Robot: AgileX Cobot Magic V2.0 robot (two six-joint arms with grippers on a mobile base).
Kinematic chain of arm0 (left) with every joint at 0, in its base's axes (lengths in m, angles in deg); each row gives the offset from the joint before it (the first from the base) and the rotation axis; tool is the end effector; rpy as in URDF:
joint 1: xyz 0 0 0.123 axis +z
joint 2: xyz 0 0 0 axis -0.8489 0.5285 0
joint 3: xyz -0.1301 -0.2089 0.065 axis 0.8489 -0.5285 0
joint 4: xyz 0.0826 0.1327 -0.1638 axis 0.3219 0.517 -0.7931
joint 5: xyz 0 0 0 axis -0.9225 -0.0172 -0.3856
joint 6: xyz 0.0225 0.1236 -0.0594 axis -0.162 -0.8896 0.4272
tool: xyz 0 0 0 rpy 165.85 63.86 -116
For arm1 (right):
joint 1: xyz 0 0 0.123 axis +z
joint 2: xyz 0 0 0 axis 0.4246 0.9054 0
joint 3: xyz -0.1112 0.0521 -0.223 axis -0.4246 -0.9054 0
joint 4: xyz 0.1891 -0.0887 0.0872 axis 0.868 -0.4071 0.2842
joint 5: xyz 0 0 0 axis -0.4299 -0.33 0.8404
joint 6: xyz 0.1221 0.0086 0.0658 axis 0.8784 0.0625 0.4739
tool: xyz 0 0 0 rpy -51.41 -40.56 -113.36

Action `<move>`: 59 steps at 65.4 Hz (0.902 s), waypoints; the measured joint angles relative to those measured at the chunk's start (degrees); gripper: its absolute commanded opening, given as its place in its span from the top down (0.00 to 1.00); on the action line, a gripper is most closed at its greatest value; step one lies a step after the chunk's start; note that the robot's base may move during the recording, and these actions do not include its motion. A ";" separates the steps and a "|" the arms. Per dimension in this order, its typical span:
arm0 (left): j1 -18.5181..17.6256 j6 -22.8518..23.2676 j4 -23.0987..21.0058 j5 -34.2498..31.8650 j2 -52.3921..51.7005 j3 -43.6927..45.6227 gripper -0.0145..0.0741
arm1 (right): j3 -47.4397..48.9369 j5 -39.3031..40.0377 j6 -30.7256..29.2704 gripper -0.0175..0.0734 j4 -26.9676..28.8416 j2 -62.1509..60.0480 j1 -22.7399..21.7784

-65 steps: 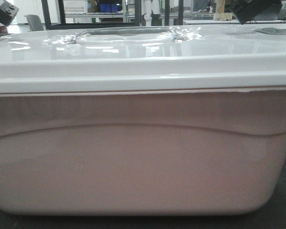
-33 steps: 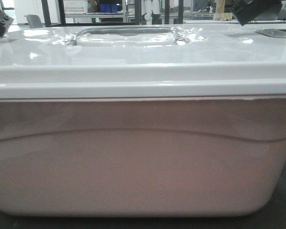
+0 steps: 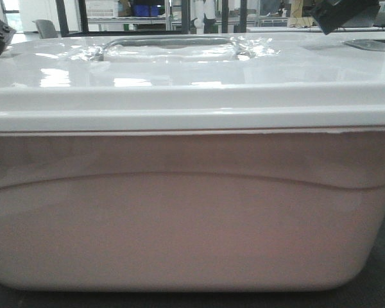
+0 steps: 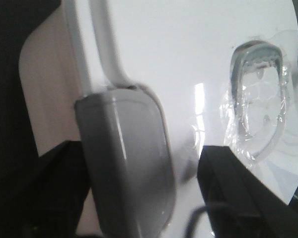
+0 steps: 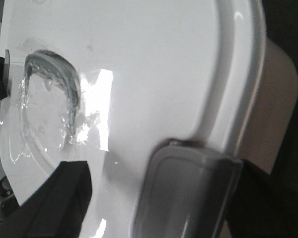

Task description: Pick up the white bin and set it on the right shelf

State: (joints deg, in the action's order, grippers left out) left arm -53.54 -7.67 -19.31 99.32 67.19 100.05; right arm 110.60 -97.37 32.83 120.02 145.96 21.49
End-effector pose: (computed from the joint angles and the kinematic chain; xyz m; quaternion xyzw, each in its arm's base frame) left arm 0.2200 -0.0924 0.2414 0.0965 0.8841 -0.4152 0.1917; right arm 0.2318 0.0957 0.2468 -0.0486 0.8863 0.4305 0.1639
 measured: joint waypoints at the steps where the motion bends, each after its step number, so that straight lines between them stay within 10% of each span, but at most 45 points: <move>1: 0.00 0.00 0.09 0.00 0.00 0.00 0.45 | 0.00 0.00 0.00 0.14 0.00 0.00 0.00; 59: 0.00 0.00 -0.01 -0.87 0.00 0.00 0.45 | 0.00 -0.41 2.63 0.14 -1.18 0.00 -4.65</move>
State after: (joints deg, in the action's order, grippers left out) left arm -53.54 -7.67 -19.32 98.44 67.19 100.05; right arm 110.60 -97.78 35.46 118.83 145.96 16.84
